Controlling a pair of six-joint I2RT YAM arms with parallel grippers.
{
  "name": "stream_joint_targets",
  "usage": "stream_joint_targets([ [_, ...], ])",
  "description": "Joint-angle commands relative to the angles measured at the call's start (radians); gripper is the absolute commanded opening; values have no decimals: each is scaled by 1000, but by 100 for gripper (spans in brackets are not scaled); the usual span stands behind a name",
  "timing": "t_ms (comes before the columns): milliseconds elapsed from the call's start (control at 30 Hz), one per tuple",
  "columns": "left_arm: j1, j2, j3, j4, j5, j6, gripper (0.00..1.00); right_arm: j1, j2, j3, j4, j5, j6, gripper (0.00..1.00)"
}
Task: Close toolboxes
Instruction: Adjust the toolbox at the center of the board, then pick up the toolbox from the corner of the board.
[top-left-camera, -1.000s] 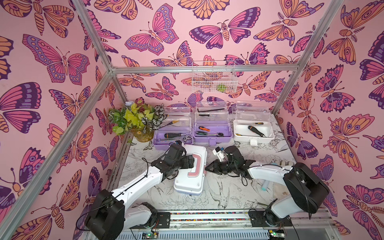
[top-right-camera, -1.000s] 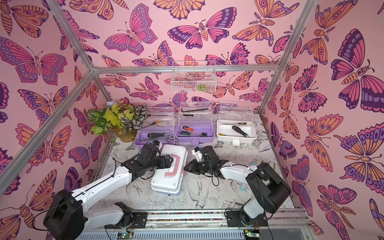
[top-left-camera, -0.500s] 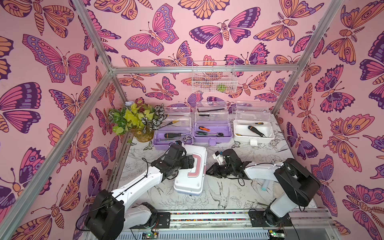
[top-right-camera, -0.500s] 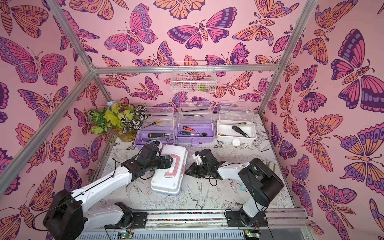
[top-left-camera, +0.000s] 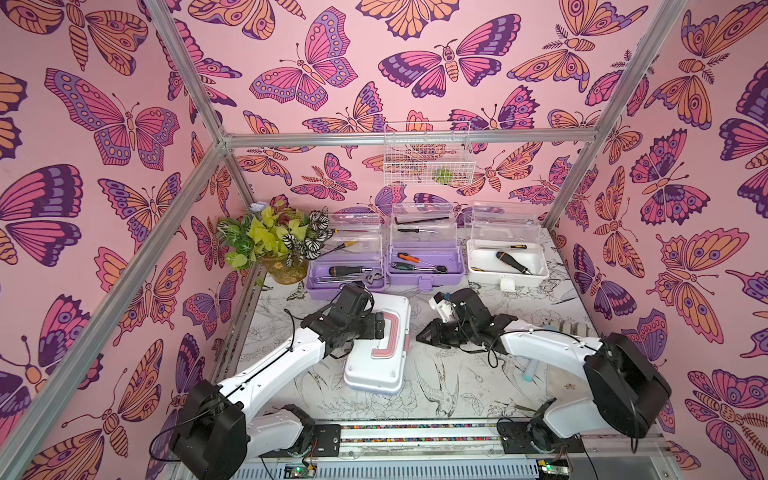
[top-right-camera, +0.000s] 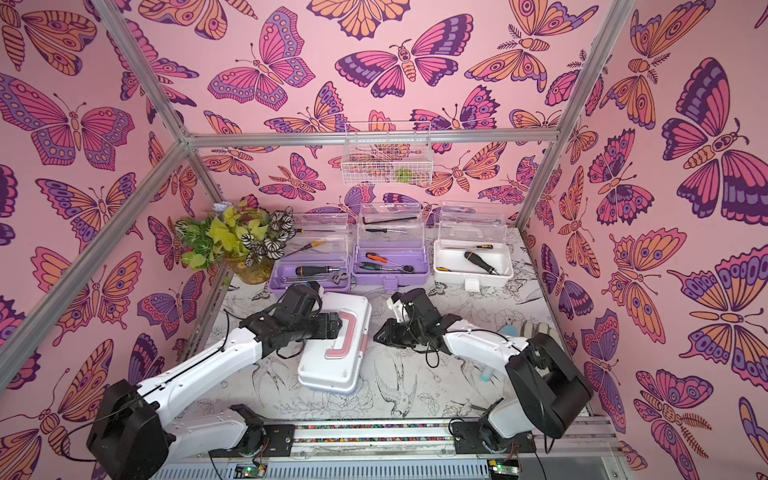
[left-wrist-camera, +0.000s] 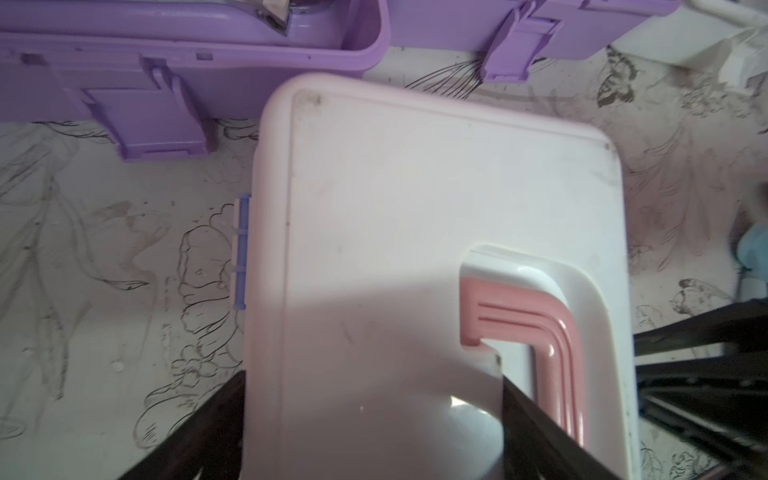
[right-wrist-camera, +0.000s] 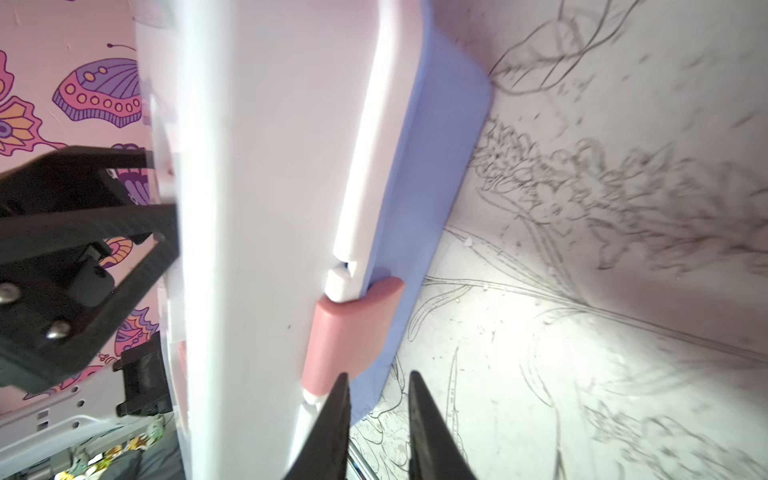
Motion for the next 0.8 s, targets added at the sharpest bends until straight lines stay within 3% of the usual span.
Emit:
stream_joint_targets([
  [0,13,25,59,-209,-169,80,87,-13,-45,61,-248,92,-92,31],
  [200,97,39,94,-233,-188,168,88,-21,-108,137,-394,151,-151,32],
  [333,149,86,109,-232,-181,240,96,-76,-145,187,-476,148,-199,32],
  [467,157,93,156,-233,-181,276,100,-200,-195,248,-612,177,-254,32],
  [567,157,91,199,-247,-174,286,100,-323,-228,294,-705,325,-307,34],
  [667,155,86,238,-257,-140,284,100,-453,-197,367,-782,407,-370,34],
  [767,134,63,272,-265,-116,279,100,-510,-131,424,-774,468,-428,34],
])
